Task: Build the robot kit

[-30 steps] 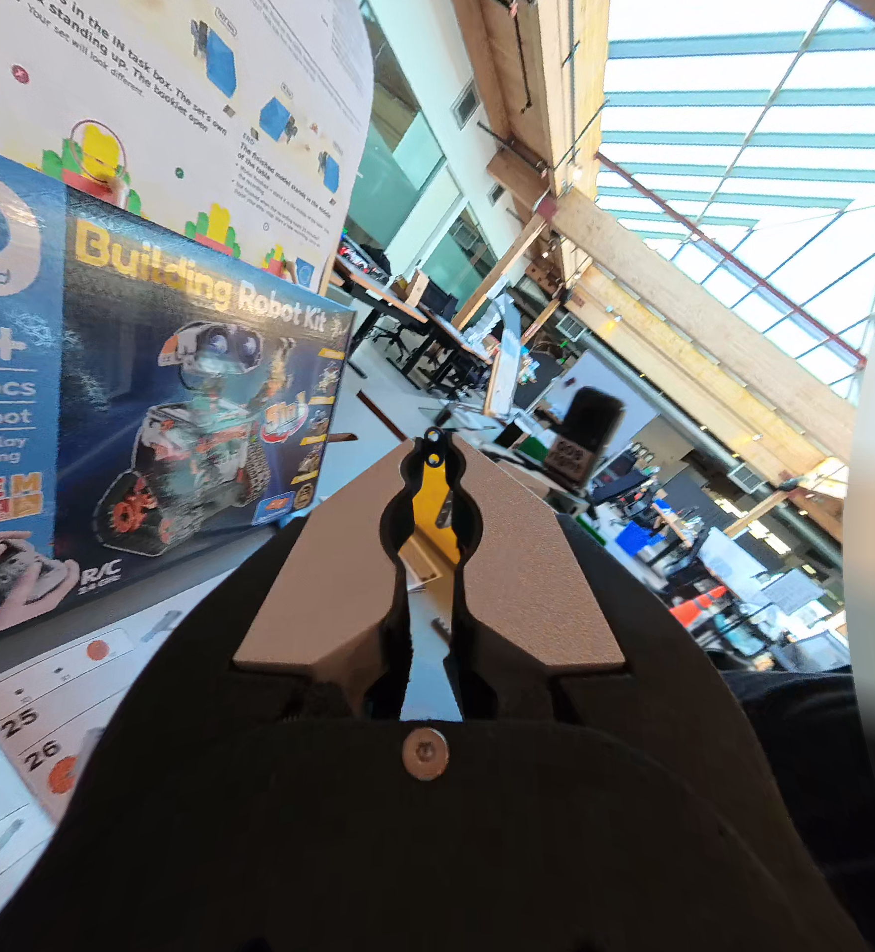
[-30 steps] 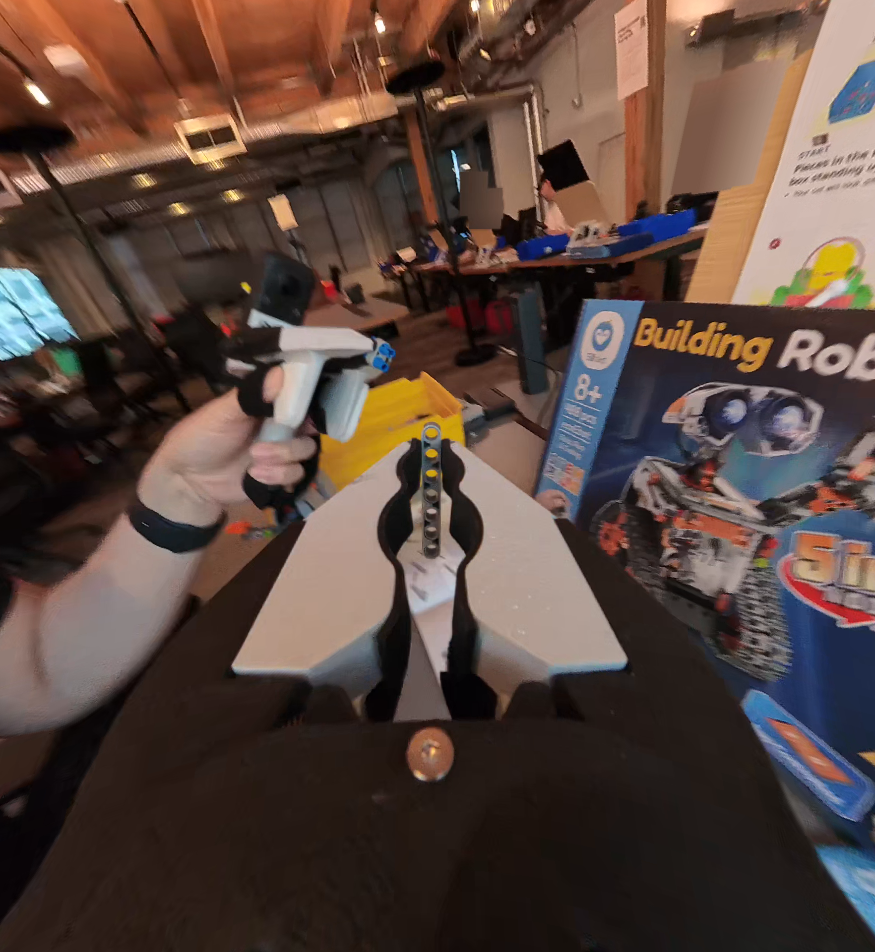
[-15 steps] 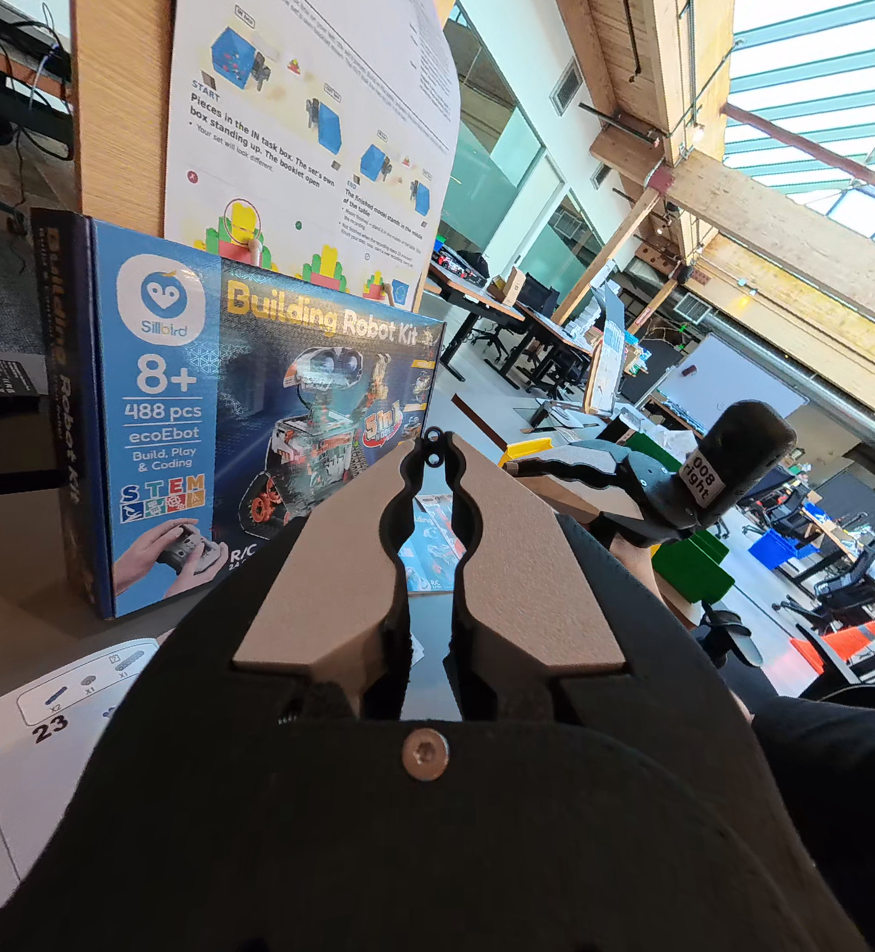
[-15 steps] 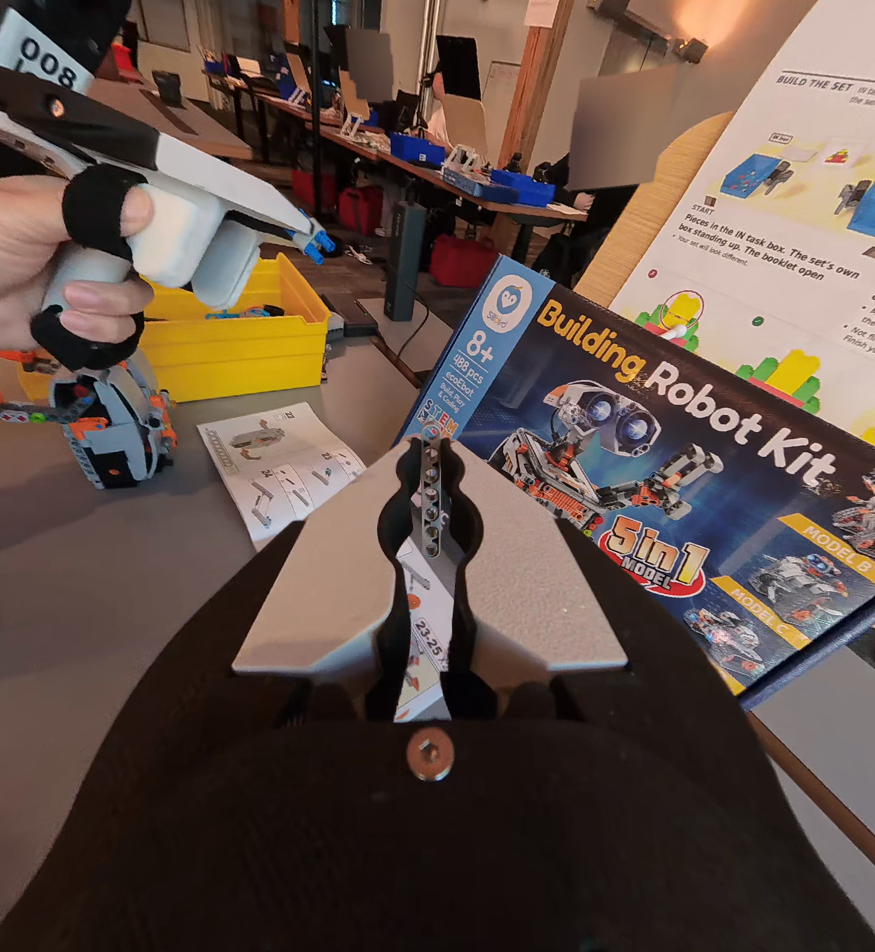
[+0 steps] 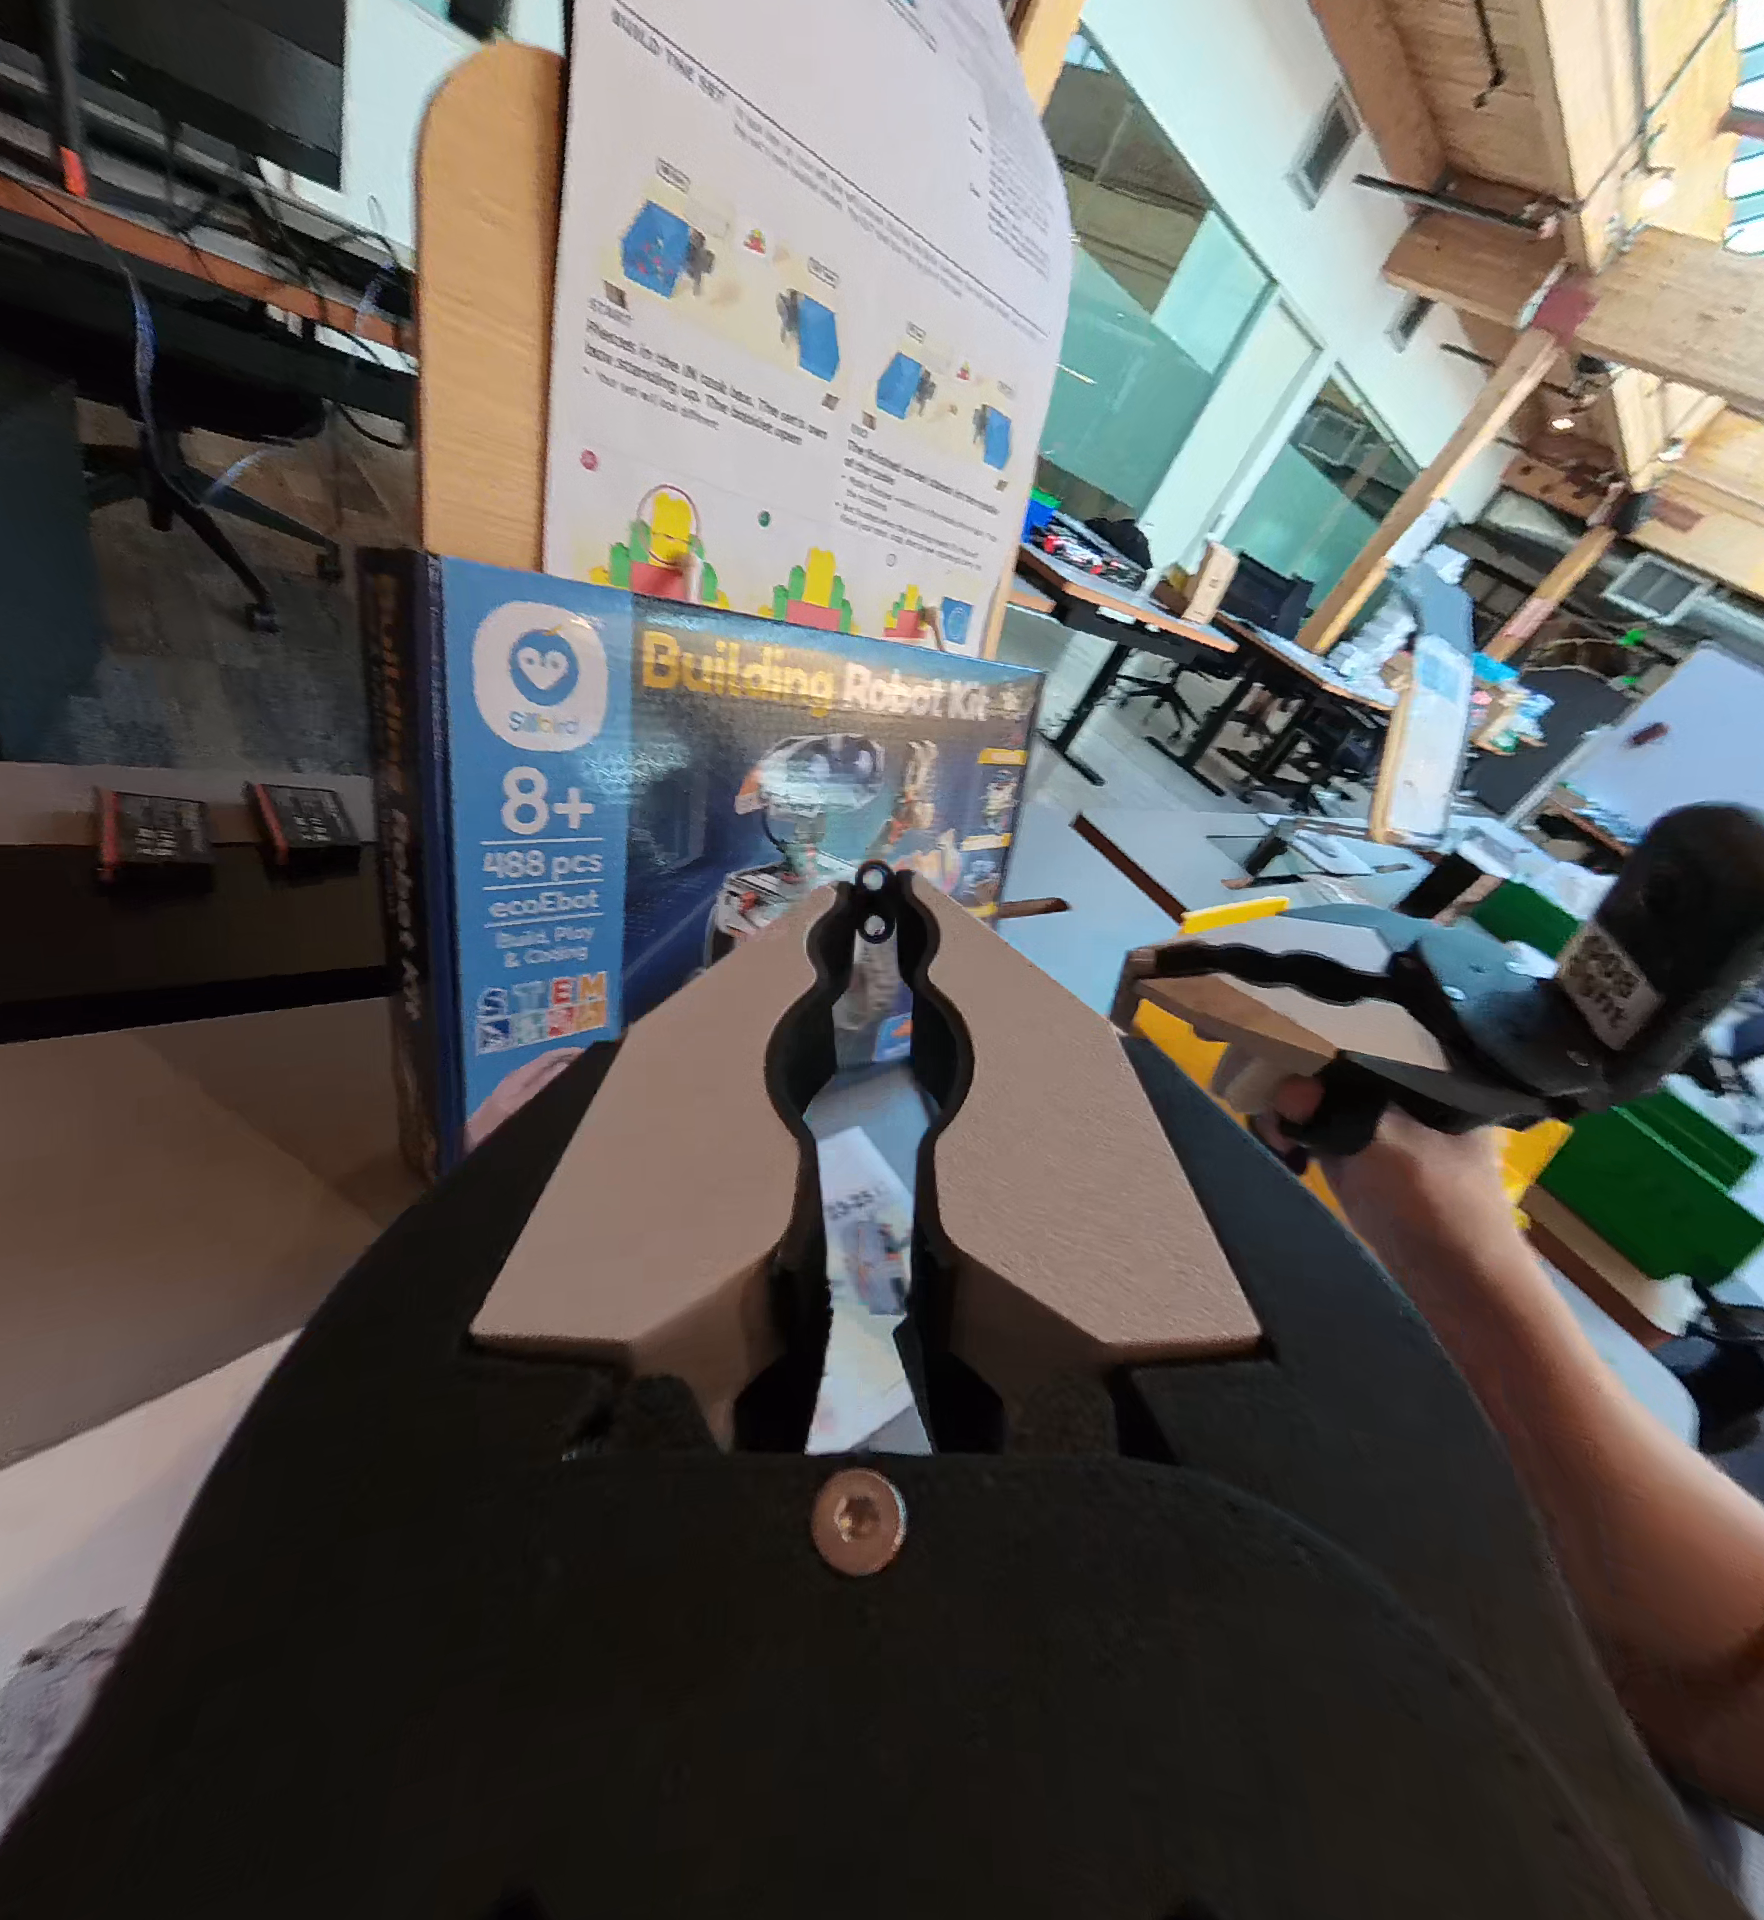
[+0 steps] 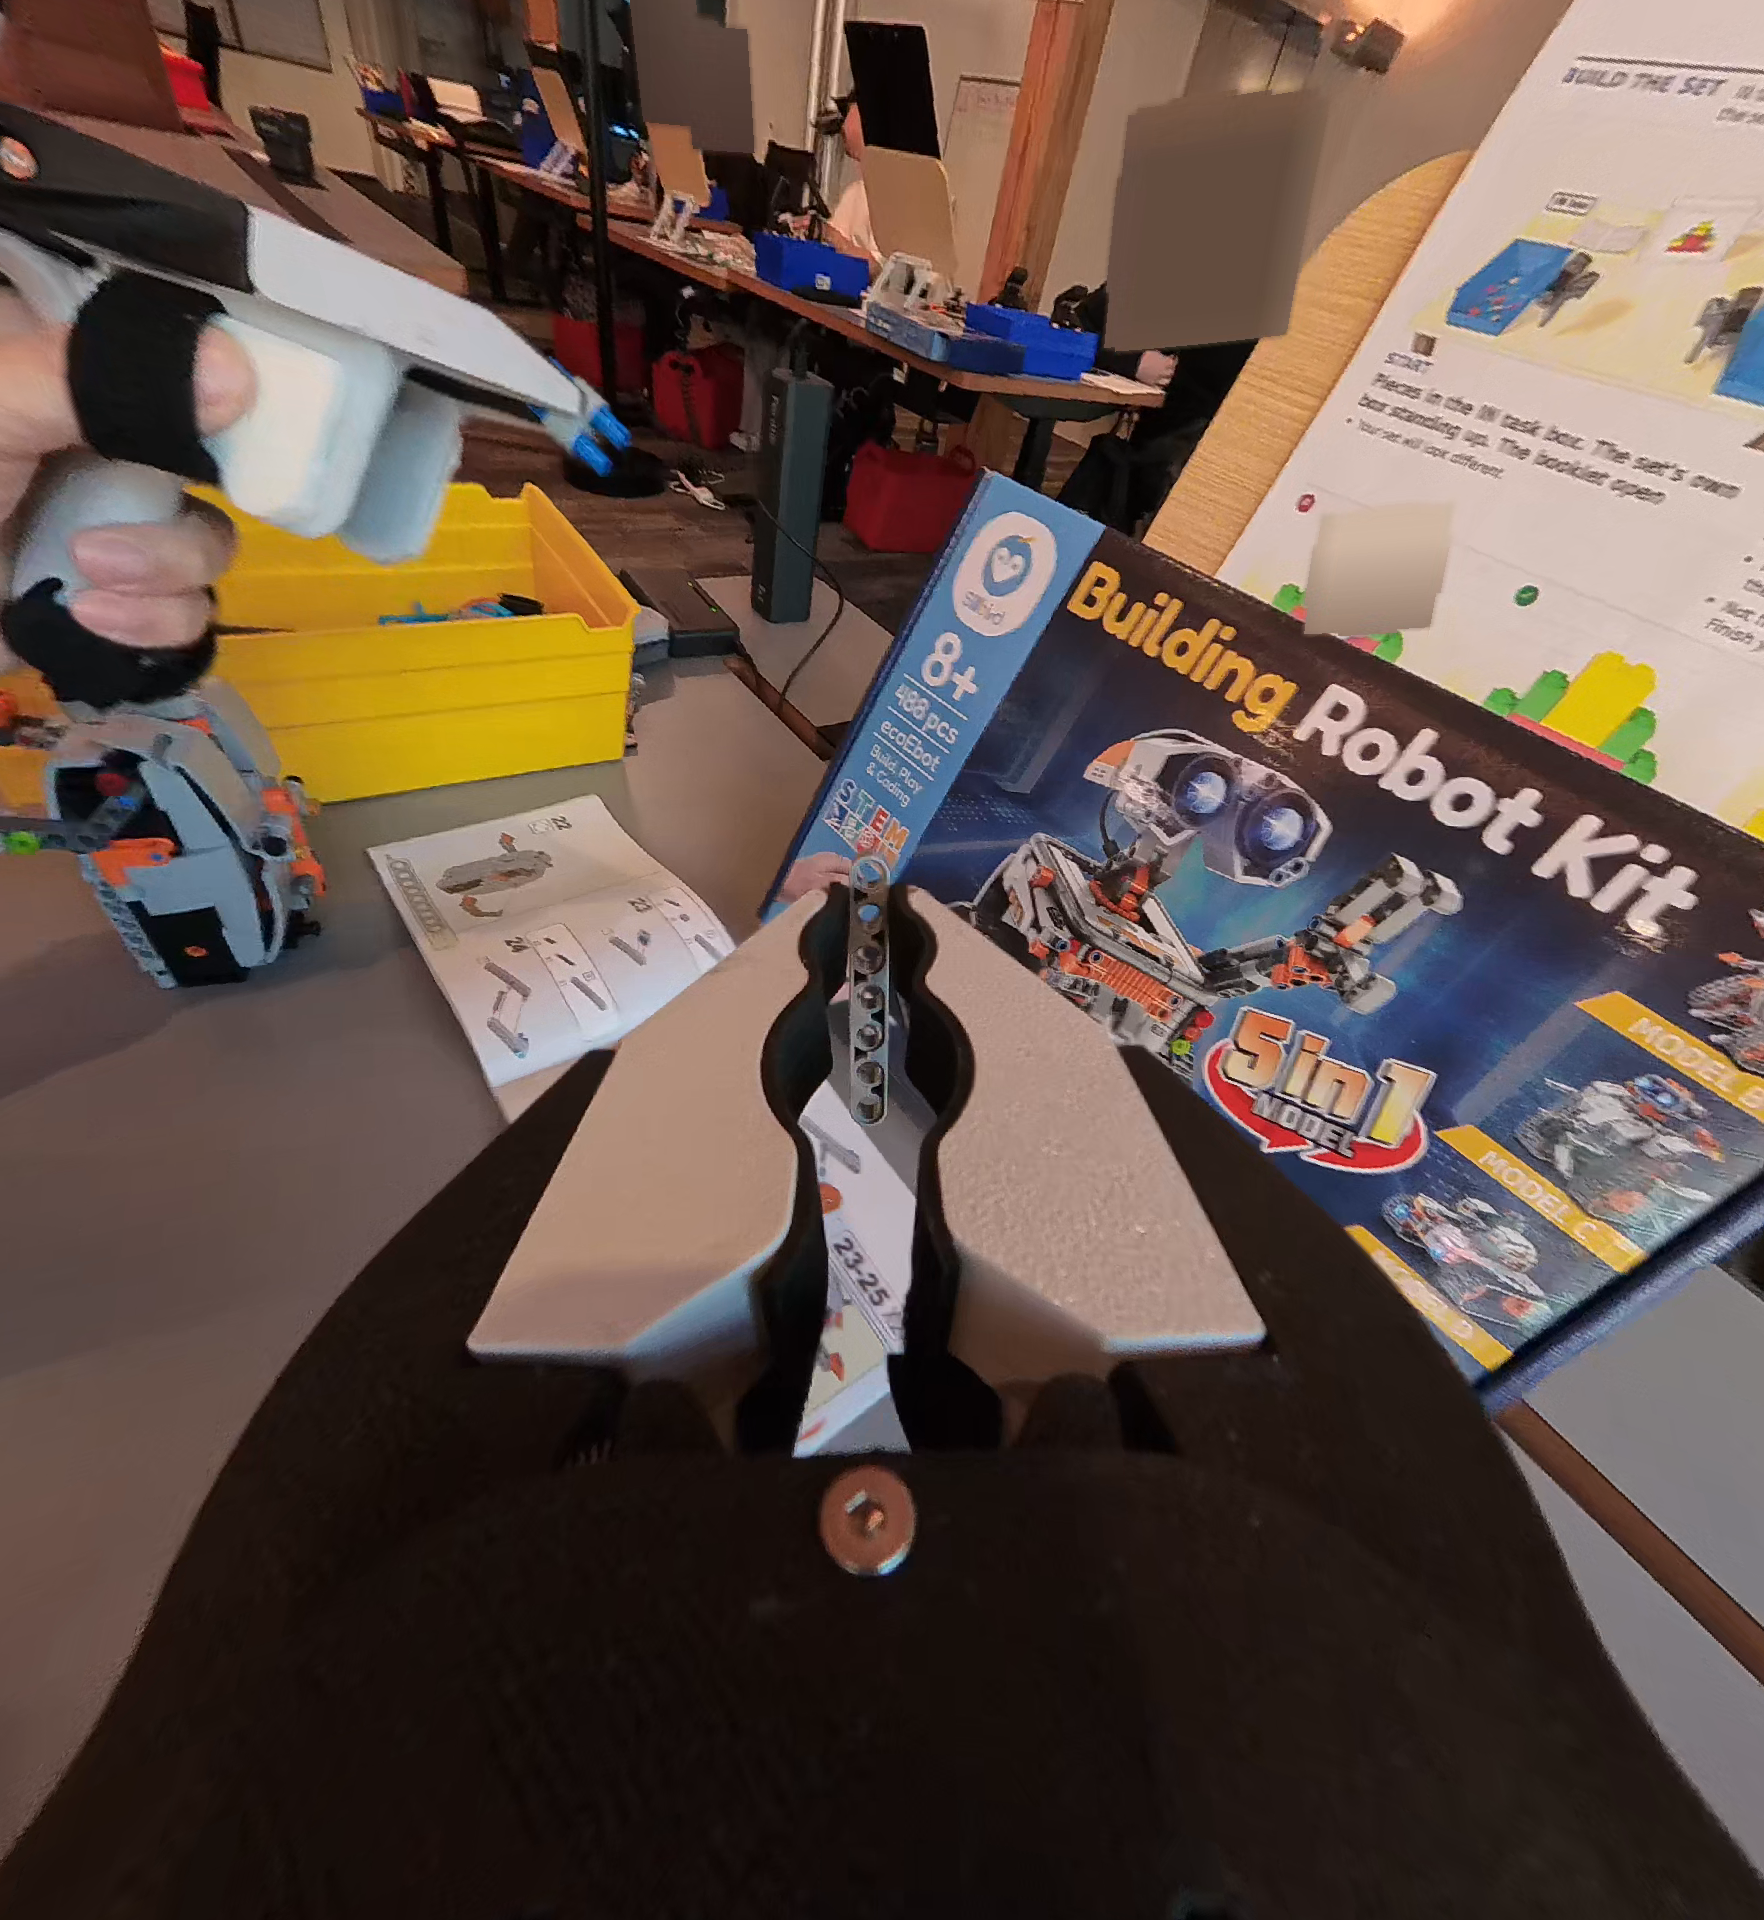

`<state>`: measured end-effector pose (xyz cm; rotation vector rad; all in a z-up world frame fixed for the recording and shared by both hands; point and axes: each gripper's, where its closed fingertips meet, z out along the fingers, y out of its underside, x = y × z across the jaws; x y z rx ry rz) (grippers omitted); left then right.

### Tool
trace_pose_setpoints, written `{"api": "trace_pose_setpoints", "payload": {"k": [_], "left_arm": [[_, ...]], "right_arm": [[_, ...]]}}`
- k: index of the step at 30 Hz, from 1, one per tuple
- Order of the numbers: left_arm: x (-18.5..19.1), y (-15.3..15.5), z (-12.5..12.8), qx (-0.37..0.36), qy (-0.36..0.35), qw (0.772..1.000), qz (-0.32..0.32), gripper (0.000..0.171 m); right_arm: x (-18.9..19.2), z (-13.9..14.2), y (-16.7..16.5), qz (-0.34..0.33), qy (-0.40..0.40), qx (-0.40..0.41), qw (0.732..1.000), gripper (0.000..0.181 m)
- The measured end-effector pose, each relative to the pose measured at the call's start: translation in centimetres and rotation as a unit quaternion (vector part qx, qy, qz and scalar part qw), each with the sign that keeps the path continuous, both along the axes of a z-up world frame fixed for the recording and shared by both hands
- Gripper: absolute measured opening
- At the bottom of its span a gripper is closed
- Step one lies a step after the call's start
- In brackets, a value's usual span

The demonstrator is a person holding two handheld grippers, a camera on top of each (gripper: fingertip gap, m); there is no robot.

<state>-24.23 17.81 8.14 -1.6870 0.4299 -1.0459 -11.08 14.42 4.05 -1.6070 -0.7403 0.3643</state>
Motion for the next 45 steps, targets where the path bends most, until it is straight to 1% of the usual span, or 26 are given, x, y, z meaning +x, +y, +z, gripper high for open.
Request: {"api": "trace_pose_setpoints", "payload": {"k": [2, 4, 7, 10, 13, 14, 15, 17, 18, 19, 20, 22, 23, 25, 28, 31, 34, 37, 39, 41, 43, 45], "left_arm": [[-1.3, 0.6, 0.2, 0.025, 0.03, 0.998, 0.043, 0.005], [-2.6, 1.1, 0.6, 0.061, 0.068, 0.992, 0.089, 0.005], [-3.8, 1.3, 1.1, 0.095, 0.105, 0.982, 0.128, 0.006], [-3.9, 1.3, 1.2, 0.103, 0.115, 0.979, 0.135, 0.006], [-3.8, 1.3, 1.1, 0.107, 0.125, 0.977, 0.137, 0.006], [-3.5, 1.2, 1.1, 0.102, 0.12, 0.979, 0.127, 0.006], [-3.0, 0.9, 1.1, 0.092, 0.101, 0.985, 0.106, 0.006], [-1.6, -0.1, 1.5, 0.057, 0.029, 0.997, 0.042, 0.005], [-0.8, -0.7, 1.8, 0.033, -0.016, 0.999, 0.002, 0.005], [-0.2, -1.3, 2.1, 0.006, -0.062, 0.997, -0.04, 0.005], [0.2, -1.8, 2.4, -0.018, -0.102, 0.992, -0.078, 0.006], [0.8, -2.5, 2.8, -0.049, -0.154, 0.978, -0.129, 0.005], [1.0, -2.7, 2.9, -0.059, -0.168, 0.973, -0.145, 0.005], [1.4, -3.1, 3.0, -0.07, -0.183, 0.966, -0.167, 0.005], [1.8, -3.4, 2.9, -0.076, -0.185, 0.963, -0.181, 0.005], [2.0, -3.4, 2.9, -0.08, -0.185, 0.962, -0.182, 0.005], [2.2, -3.4, 2.6, -0.08, -0.176, 0.965, -0.18, 0.005], [2.8, -3.5, 2.3, -0.074, -0.158, 0.969, -0.176, 0.005], [3.2, -3.6, 2.3, -0.071, -0.151, 0.97, -0.176, 0.005], [3.4, -3.7, 2.3, -0.071, -0.151, 0.97, -0.178, 0.005], [3.4, -3.8, 2.5, -0.069, -0.155, 0.969, -0.178, 0.005], [3.3, -3.8, 2.7, -0.065, -0.159, 0.969, -0.177, 0.005]], "right_arm": [[0.8, -0.1, 0.5, -0.027, -0.016, 0.008, 0.999, 0.005], [1.9, 0.1, 0.9, -0.061, -0.037, 0.023, 0.997, 0.005], [3.6, 0.4, 1.4, -0.105, -0.061, 0.043, 0.992, 0.005], [4.4, 0.7, 1.6, -0.124, -0.065, 0.054, 0.989, 0.005], [4.0, 0.6, 1.5, -0.116, -0.068, 0.057, 0.989, 0.005], [3.5, 0.4, 1.4, -0.105, -0.069, 0.054, 0.991, 0.005], [2.9, 0.3, 1.3, -0.09, -0.063, 0.048, 0.993, 0.005], [1.6, 0.6, 0.7, -0.053, -0.018, 0.03, 0.998, 0.005], [0.8, 1.0, 0.2, -0.019, 0.02, 0.017, 0.999, 0.005], [-0.3, 1.7, -0.7, 0.028, 0.071, -0.001, 0.997, 0.005], [-1.1, 2.5, -1.6, 0.077, 0.129, -0.024, 0.988, 0.005], [-1.7, 3.9, -2.8, 0.151, 0.231, -0.075, 0.958, 0.005], [-1.6, 4.4, -3.1, 0.173, 0.266, -0.093, 0.944, 0.005], [-1.5, 4.6, -3.4, 0.205, 0.308, -0.126, 0.92, 0.005], [-1.2, 4.5, -3.2, 0.22, 0.35, -0.155, 0.897, 0.005], [-1.2, 4.4, -3.2, 0.241, 0.379, -0.185, 0.874, 0.005], [-0.9, 3.9, -2.7, 0.24, 0.401, -0.203, 0.86, 0.005], [0.0, 3.9, -2.0, 0.238, 0.442, -0.21, 0.839, 0.005], [1.3, 4.5, -1.5, 0.232, 0.483, -0.199, 0.82, 0.005], [3.3, 5.2, -0.9, 0.209, 0.526, -0.172, 0.806, 0.005], [5.6, 5.8, -0.4, 0.175, 0.557, -0.136, 0.801, 0.005], [7.5, 6.2, -0.1, 0.139, 0.566, -0.098, 0.806, 0.005]]}}
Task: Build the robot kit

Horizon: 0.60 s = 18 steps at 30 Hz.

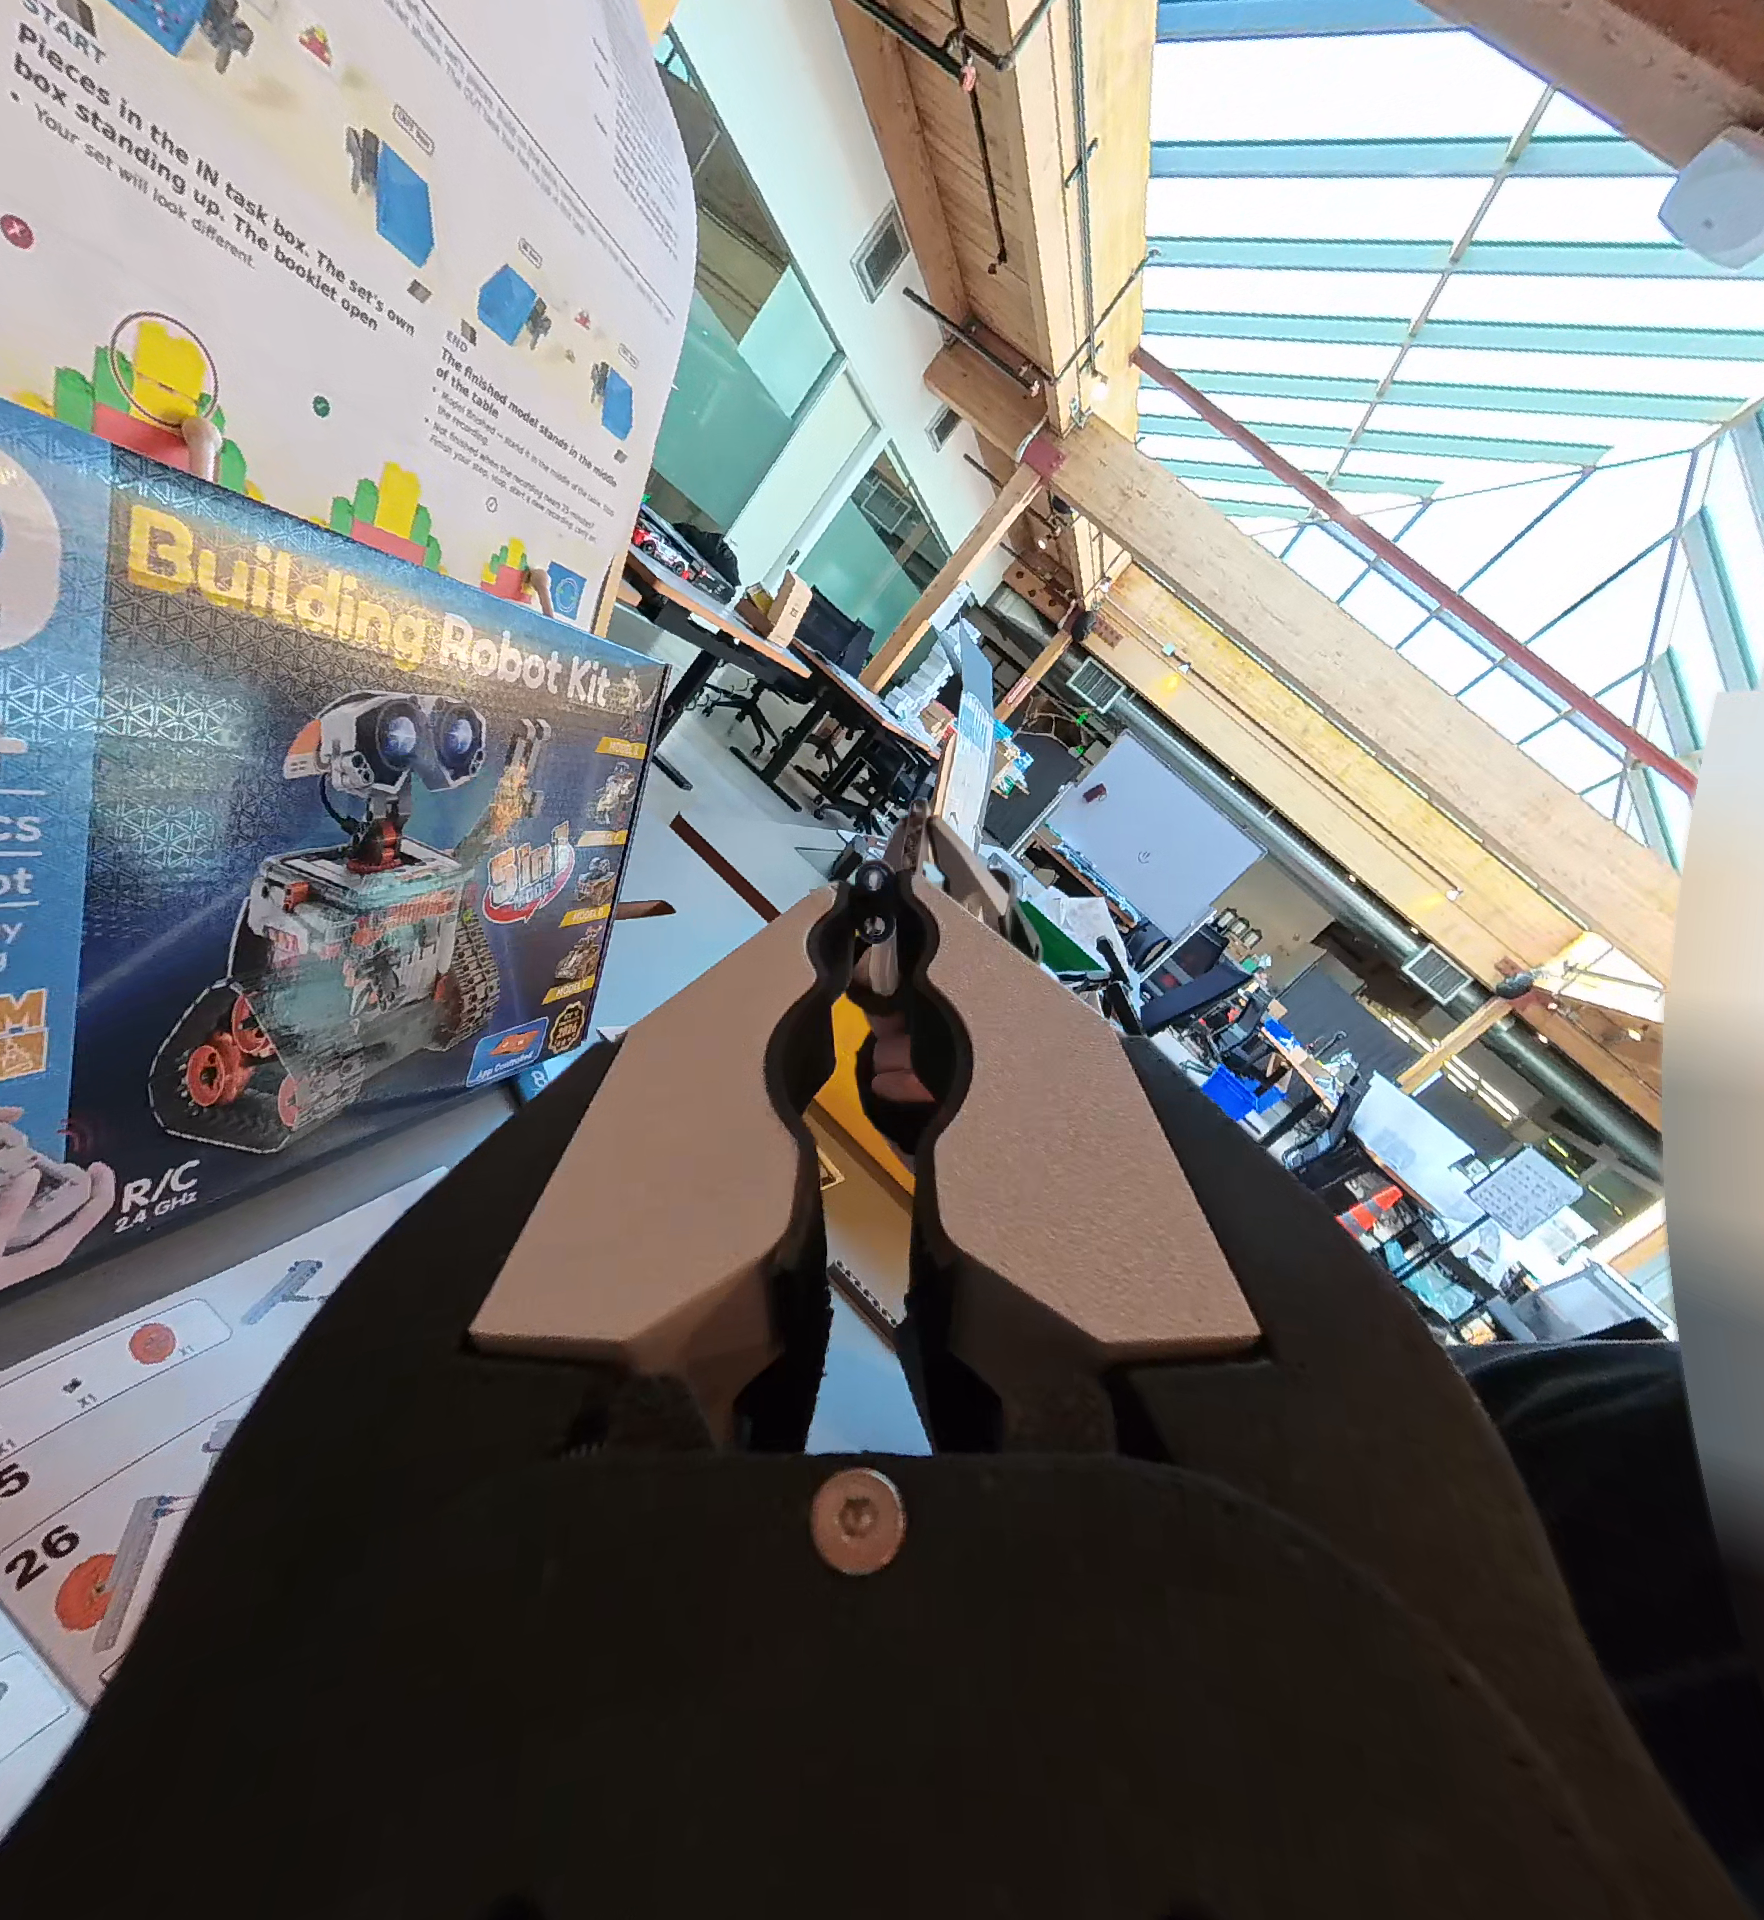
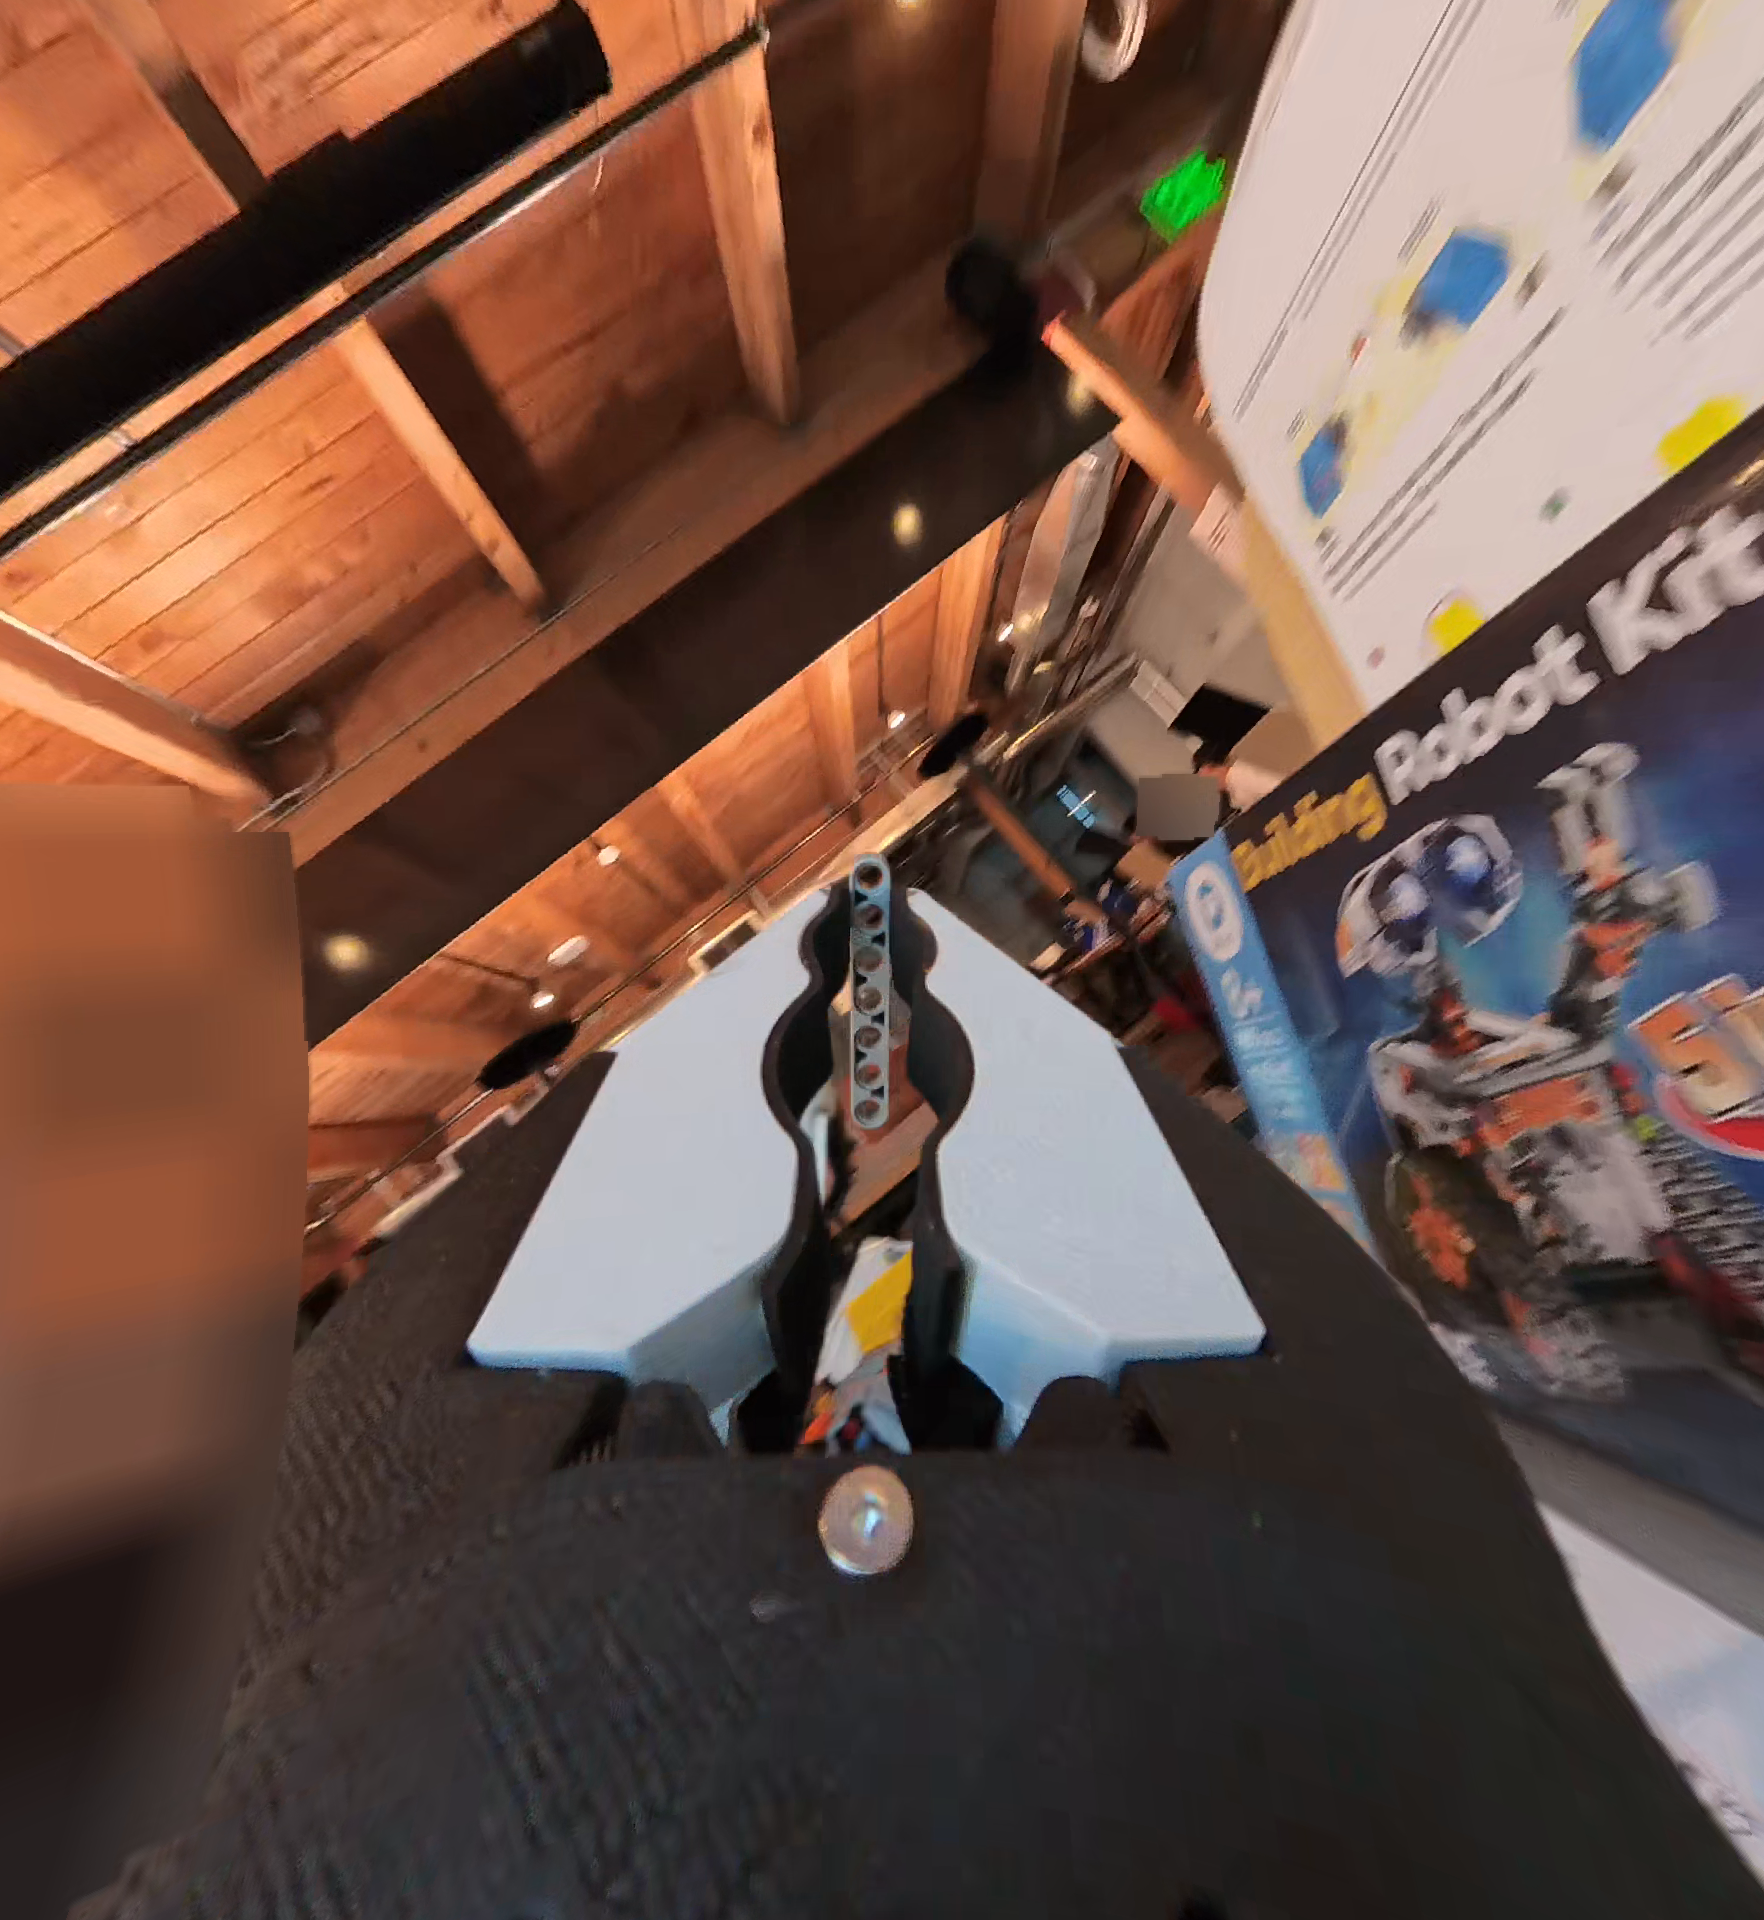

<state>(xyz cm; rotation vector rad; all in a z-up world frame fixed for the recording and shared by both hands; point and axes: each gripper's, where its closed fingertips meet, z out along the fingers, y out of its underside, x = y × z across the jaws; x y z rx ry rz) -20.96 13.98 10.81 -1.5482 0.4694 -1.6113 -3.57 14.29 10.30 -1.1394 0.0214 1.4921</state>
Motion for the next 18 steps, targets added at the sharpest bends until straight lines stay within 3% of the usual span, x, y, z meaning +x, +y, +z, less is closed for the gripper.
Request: {"api": "trace_pose_setpoints", "payload": {"k": [6, 12, 18], "left_arm": [[-0.4, 0.2, 0.2, 0.001, -0.003, 1.0, 0.008, 0.005], [-0.2, 0.2, 0.0, -0.003, -0.006, 1.0, 0.008, 0.005], [-0.6, 0.5, 0.1, -0.005, -0.014, 1.0, 0.016, 0.005]], "right_arm": [[0.5, 0.3, -0.1, -0.08, -0.082, 0.028, 0.993, 0.005], [-4.2, -1.5, -0.2, -0.043, -0.177, 0.036, 0.983, 0.005], [-7.7, -3.8, -0.2, 0.015, -0.198, 0.014, 0.98, 0.005]]}}
